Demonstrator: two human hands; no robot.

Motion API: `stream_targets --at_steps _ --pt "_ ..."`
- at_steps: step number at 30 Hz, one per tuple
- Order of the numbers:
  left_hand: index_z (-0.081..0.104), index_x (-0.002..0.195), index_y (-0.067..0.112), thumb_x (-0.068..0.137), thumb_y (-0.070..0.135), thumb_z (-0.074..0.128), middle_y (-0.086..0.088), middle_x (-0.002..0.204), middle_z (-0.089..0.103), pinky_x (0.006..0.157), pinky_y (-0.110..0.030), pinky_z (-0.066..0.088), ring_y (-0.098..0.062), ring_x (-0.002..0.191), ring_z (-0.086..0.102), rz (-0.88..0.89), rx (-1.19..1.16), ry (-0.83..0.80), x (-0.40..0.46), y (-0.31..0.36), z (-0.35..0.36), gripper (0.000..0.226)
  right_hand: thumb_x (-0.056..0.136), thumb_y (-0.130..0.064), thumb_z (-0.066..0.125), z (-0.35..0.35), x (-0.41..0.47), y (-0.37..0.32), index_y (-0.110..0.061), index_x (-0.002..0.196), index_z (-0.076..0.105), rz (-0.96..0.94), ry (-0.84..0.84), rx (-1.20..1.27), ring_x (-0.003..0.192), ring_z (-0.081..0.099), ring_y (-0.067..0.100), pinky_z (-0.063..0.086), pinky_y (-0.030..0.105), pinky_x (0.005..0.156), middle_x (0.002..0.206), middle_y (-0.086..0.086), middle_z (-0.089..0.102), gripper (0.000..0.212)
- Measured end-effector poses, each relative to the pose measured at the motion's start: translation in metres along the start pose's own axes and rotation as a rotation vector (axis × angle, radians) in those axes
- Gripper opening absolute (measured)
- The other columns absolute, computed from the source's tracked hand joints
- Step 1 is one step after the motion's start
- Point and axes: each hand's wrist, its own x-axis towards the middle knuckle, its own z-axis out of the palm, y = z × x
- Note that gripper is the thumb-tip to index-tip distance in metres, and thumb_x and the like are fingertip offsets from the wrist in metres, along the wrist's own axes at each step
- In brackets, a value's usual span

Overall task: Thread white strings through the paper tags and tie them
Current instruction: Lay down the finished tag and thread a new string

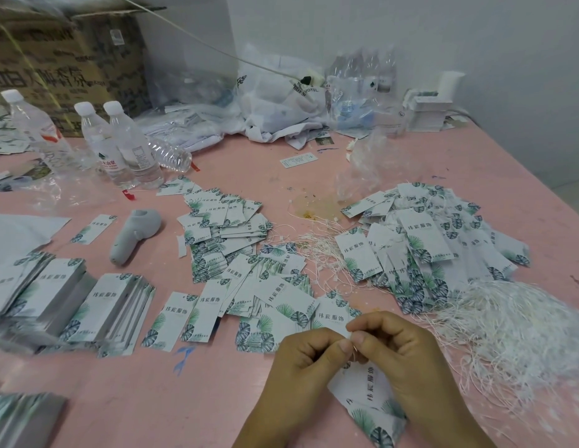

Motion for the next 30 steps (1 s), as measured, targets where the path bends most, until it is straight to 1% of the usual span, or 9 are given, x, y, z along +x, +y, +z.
stream_targets --at_steps 3,8,14,19,21,23,25,27,30 --pt "0.078 0.08 0.026 0.09 0.034 0.066 0.007 0.074 0.074 0.066 -0.013 0.047 0.0 0.07 0.064 0.012 0.014 -0.002 0.0008 0.0016 0.0002 0.017 0.082 0.004 0.069 0.0009 -0.0006 -0.0008 -0.026 0.081 0.076 0.0 0.01 0.015 0.059 0.062 0.009 0.051 0.017 0.06 0.065 0.006 0.069 0.03" --pt "0.078 0.079 0.027 0.086 0.039 0.068 0.008 0.069 0.071 0.063 -0.016 0.045 -0.002 0.065 0.06 0.002 0.002 0.016 0.0014 0.0018 -0.0001 0.018 0.081 0.001 0.071 0.0024 -0.0017 -0.002 -0.028 0.082 0.077 -0.021 0.021 -0.01 0.063 0.065 0.016 0.054 0.02 0.063 0.07 0.01 0.071 0.029" --pt "0.077 0.077 0.031 0.088 0.038 0.067 0.014 0.063 0.066 0.06 -0.012 0.042 0.004 0.06 0.054 0.016 0.015 0.013 0.0007 0.003 -0.0004 0.016 0.079 -0.003 0.072 0.0035 -0.003 -0.0025 -0.029 0.082 0.078 -0.037 0.038 -0.039 0.066 0.068 0.023 0.057 0.024 0.066 0.072 0.008 0.073 0.027" --pt "0.076 0.08 0.031 0.09 0.04 0.067 0.015 0.065 0.066 0.062 -0.013 0.042 0.003 0.063 0.055 0.017 0.033 -0.001 -0.0012 0.0026 -0.0011 0.016 0.079 0.002 0.072 0.0007 -0.0008 -0.0034 -0.028 0.079 0.079 -0.013 -0.011 -0.028 0.06 0.065 0.01 0.052 0.017 0.061 0.067 0.006 0.072 0.03" --pt "0.077 0.083 0.031 0.091 0.042 0.067 0.014 0.07 0.069 0.065 -0.014 0.044 0.002 0.067 0.059 0.017 0.042 -0.015 -0.0017 0.0031 -0.0008 0.017 0.077 -0.003 0.073 0.0 -0.0006 -0.004 -0.026 0.078 0.079 -0.001 -0.029 0.001 0.059 0.063 0.007 0.05 0.015 0.059 0.065 0.006 0.07 0.024" --pt "0.077 0.086 0.029 0.091 0.045 0.067 0.007 0.078 0.074 0.07 -0.018 0.048 -0.004 0.075 0.064 0.001 0.054 -0.027 -0.0018 0.0028 -0.0006 0.02 0.07 -0.017 0.075 -0.0006 -0.0004 -0.0054 -0.024 0.078 0.078 0.019 -0.04 0.047 0.058 0.062 0.007 0.05 0.015 0.059 0.063 0.005 0.069 0.012" --pt "0.077 0.089 0.028 0.092 0.041 0.065 0.003 0.085 0.076 0.075 -0.023 0.05 -0.009 0.082 0.067 -0.015 0.056 -0.042 -0.002 0.0019 -0.0001 0.017 0.064 -0.027 0.073 -0.0022 0.0006 -0.0045 -0.023 0.079 0.078 0.033 -0.035 0.07 0.058 0.062 0.007 0.049 0.015 0.058 0.062 0.005 0.069 0.017" --pt "0.077 0.089 0.028 0.093 0.033 0.062 0.003 0.088 0.076 0.078 -0.025 0.05 -0.01 0.086 0.067 -0.026 0.046 -0.051 -0.0023 0.0011 0.0004 0.016 0.063 -0.029 0.073 -0.0035 0.0018 -0.0022 -0.022 0.08 0.078 0.043 -0.027 0.075 0.059 0.062 0.009 0.05 0.017 0.059 0.063 0.006 0.069 0.019" --pt "0.076 0.086 0.03 0.093 0.031 0.06 0.006 0.084 0.074 0.076 -0.025 0.049 -0.008 0.082 0.065 -0.02 0.054 -0.045 -0.0018 0.0004 0.0008 0.018 0.065 -0.028 0.073 -0.0046 0.0023 -0.0001 -0.023 0.081 0.078 0.046 -0.032 0.057 0.06 0.061 0.011 0.051 0.019 0.06 0.064 0.007 0.069 0.018"
